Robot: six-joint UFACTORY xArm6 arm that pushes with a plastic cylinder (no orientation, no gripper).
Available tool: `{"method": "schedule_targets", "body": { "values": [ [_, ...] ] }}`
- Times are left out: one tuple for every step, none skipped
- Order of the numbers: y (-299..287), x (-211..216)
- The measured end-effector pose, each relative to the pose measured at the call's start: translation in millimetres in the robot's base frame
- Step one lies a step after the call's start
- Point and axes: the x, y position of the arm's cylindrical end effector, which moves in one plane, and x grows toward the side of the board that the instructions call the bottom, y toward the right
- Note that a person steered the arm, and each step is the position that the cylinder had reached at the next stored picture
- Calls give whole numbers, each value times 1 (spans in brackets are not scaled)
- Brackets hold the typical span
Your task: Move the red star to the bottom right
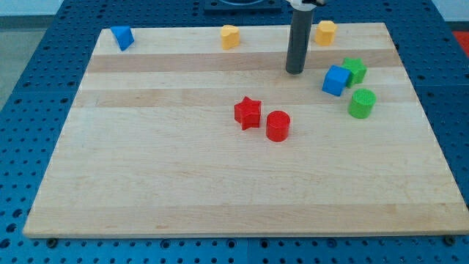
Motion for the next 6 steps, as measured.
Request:
{"method": "schedule_targets", "body": {
  "values": [
    [0,17],
    [0,45],
    [-19,73],
    [-36,80],
    [-39,78],
    [-70,74]
  ]
}}
